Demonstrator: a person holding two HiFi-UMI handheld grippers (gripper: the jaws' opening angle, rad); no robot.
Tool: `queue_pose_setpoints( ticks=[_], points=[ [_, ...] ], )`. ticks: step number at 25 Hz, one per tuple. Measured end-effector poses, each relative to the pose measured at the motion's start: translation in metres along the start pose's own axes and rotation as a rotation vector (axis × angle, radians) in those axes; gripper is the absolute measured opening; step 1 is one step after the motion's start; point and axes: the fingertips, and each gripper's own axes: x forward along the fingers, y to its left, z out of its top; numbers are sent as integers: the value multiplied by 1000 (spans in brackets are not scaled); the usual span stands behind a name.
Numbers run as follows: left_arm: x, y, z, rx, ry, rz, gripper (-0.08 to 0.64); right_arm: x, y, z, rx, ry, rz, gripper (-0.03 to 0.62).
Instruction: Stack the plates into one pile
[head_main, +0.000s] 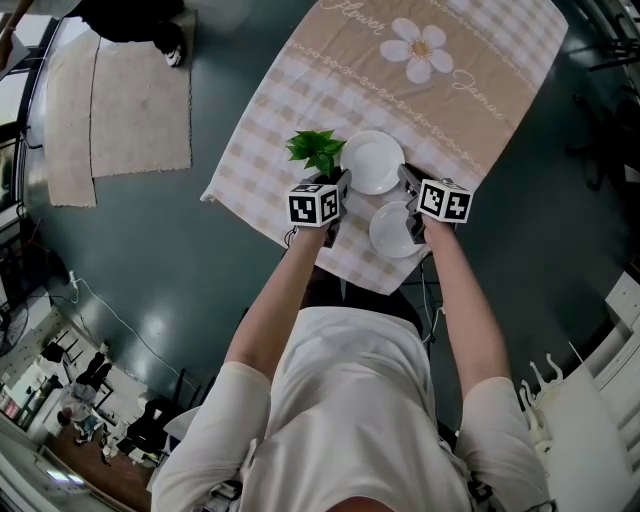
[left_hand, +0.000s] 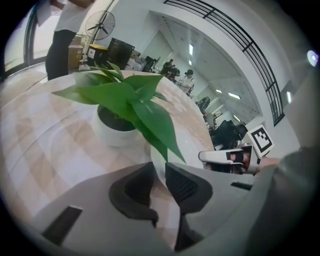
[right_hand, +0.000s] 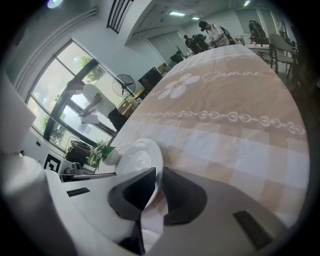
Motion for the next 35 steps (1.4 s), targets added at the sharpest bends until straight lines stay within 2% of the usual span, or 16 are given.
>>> queue_pose_setpoints(
  ticks=[8, 17, 35],
  points=[
    [-10, 3, -13, -19, 19, 1, 62, -7, 10, -8, 7, -7, 9, 57],
    [-26, -5, -14, -2, 7, -16, 54, -19, 16, -18, 20, -24, 4, 57],
    [-54, -53, -31, 73, 24, -85, 46, -81, 21, -43, 53, -112, -11, 57]
  ],
)
